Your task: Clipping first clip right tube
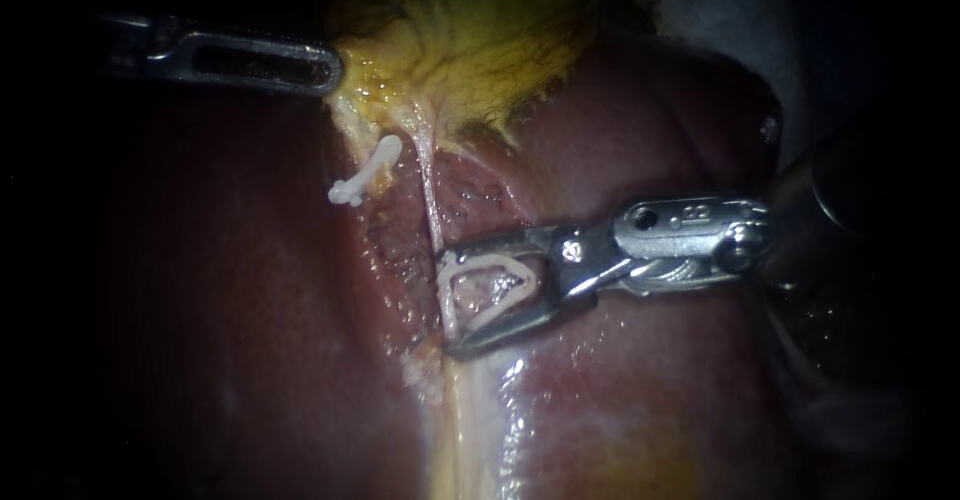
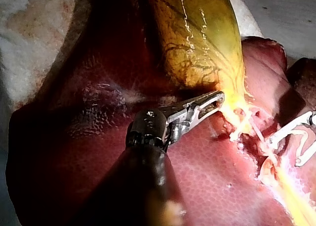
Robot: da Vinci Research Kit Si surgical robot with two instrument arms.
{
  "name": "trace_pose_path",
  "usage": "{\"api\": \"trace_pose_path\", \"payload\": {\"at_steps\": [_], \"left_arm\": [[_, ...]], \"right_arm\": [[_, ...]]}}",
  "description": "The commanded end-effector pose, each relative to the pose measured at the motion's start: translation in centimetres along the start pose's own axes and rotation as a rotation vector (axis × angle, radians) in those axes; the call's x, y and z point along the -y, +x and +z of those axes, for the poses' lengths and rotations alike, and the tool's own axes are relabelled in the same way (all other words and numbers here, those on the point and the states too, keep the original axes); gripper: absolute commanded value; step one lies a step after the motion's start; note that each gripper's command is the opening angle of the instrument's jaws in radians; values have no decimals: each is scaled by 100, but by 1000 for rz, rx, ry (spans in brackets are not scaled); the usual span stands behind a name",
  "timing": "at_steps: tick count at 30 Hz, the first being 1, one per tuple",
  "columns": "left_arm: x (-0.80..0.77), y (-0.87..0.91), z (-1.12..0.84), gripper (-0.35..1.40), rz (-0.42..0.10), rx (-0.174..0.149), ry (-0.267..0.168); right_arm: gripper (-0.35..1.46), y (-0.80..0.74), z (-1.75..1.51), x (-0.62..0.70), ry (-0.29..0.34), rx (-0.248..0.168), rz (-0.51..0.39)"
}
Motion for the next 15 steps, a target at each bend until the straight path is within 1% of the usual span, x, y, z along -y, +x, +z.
{"api": "trace_pose_path", "payload": {"at_steps": [1,4,10,15], "left_arm": [[0,0,0,-35,0,0,1],[0,0,0,-35,0,0,1],[0,0,0,-35,0,0,1],[0,0,0,-35,0,0,1]], "right_arm": [[54,-3,0,-2,2,-5,12],[54,-8,-3,-9,12,-19,41],[54,-22,0,-23,13,-23,96],[54,-36,6,-32,12,-32,117]]}}
